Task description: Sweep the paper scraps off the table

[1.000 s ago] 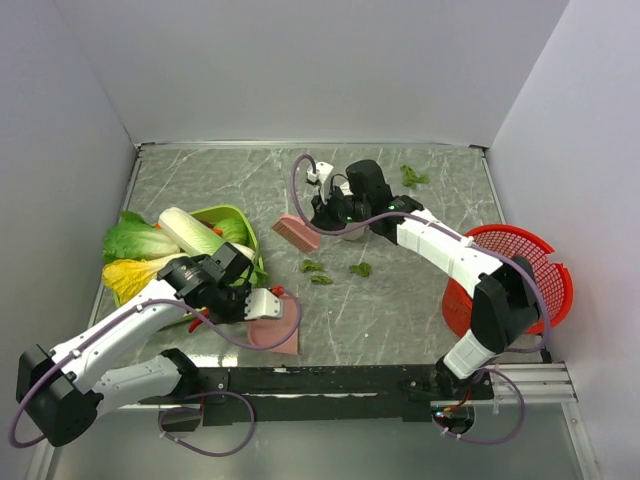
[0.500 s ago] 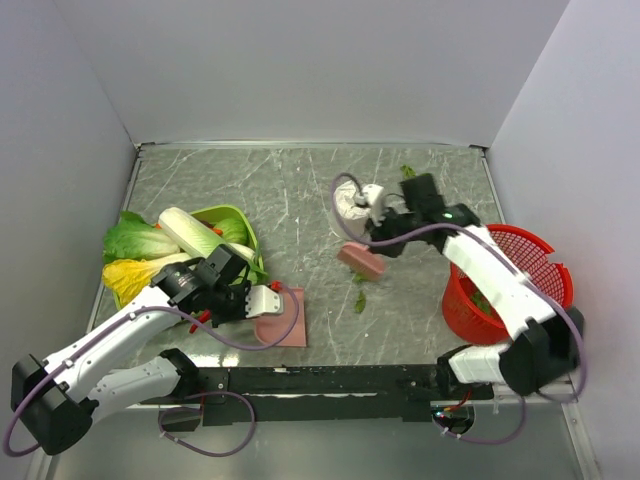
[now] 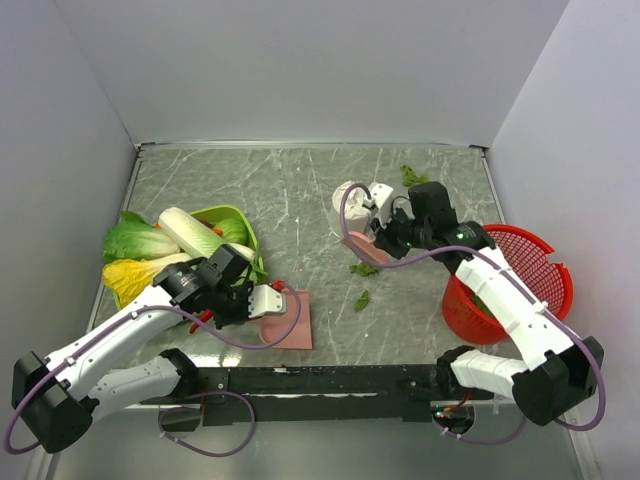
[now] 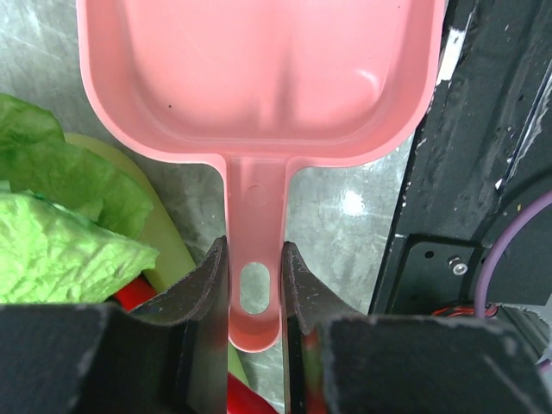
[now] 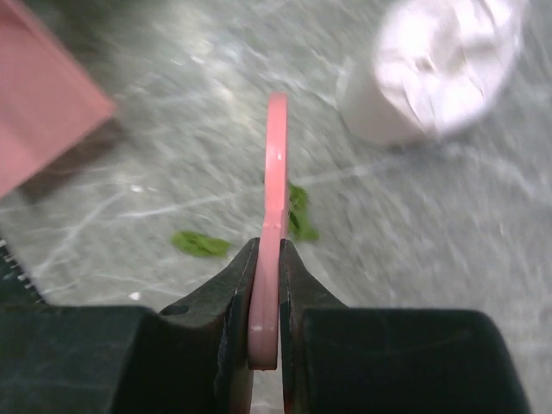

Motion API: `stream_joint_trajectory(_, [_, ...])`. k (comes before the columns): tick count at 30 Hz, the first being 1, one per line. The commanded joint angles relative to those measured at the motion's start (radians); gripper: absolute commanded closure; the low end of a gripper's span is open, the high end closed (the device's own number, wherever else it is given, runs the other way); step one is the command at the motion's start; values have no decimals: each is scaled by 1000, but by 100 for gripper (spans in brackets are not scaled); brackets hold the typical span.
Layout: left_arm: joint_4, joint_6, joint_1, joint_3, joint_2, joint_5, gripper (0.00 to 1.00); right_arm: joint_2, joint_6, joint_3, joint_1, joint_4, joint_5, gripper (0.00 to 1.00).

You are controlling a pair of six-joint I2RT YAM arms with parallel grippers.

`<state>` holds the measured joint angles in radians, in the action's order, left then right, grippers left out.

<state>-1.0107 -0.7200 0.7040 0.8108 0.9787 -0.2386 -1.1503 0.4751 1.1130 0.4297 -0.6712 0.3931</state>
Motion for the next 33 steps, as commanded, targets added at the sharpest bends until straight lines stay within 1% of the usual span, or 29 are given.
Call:
stream_joint_trajectory(1, [46,57,14,60,20,-42,99,83,-121,-70,0,130,-340,100])
stream_joint_trajectory(5, [55,77,52,99,80,-16,99,100,-150,-114,-3,159,-473,100])
stream_joint_trajectory(7, [57,83,74,123,110,10,99,95,-171,-113,-3,160,-491,100])
stream_joint_trajectory(11, [76,114,98,169,182,56,99,81,-211,-117,-12,136,-482,100])
stream_joint_trajectory(13, [96,131,106,200,192,71,99,83,-237,-131,-17,127,-471,100])
stream_joint_trajectory(16, [104,116,130,222,212,120,99,72,-256,-127,-31,99,-436,100])
stream_joint_trajectory(18, [92,111,144,241,251,151,99,47,-262,-114,-42,64,-407,100])
stream_joint_trajectory(22, [43,163,149,289,359,173,99,34,-271,-110,-48,73,-376,100])
stream_joint_trajectory(26, [44,220,150,324,458,205,99,-3,-291,-117,-48,90,-385,100])
stream_joint_trajectory(28, [43,251,149,356,491,229,99,-22,-316,-114,-48,91,-392,100])
stream_joint_trajectory(33, [41,278,150,407,564,236,99,-77,-365,-105,-48,90,-382,100])
